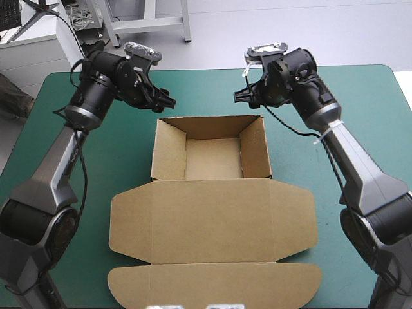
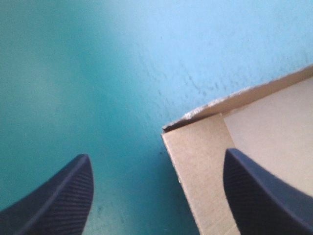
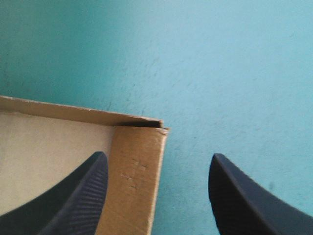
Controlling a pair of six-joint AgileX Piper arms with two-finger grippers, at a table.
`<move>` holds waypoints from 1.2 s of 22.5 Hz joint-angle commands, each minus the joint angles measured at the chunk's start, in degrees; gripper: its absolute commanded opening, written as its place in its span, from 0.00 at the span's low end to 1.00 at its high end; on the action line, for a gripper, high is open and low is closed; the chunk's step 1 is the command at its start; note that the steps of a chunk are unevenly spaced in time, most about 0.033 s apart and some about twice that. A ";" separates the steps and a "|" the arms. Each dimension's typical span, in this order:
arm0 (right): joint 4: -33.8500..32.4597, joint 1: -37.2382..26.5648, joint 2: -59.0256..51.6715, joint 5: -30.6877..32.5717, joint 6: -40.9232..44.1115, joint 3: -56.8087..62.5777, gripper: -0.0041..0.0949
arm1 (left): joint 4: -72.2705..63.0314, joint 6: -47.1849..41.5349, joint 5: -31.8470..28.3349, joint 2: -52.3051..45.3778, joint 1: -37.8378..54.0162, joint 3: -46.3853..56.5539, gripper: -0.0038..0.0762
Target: Fold the box
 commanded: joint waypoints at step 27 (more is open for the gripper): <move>4.77 -0.22 -1.16 0.52 1.58 10.75 0.61 | -1.10 -0.63 -8.20 -68.66 -0.11 61.77 0.04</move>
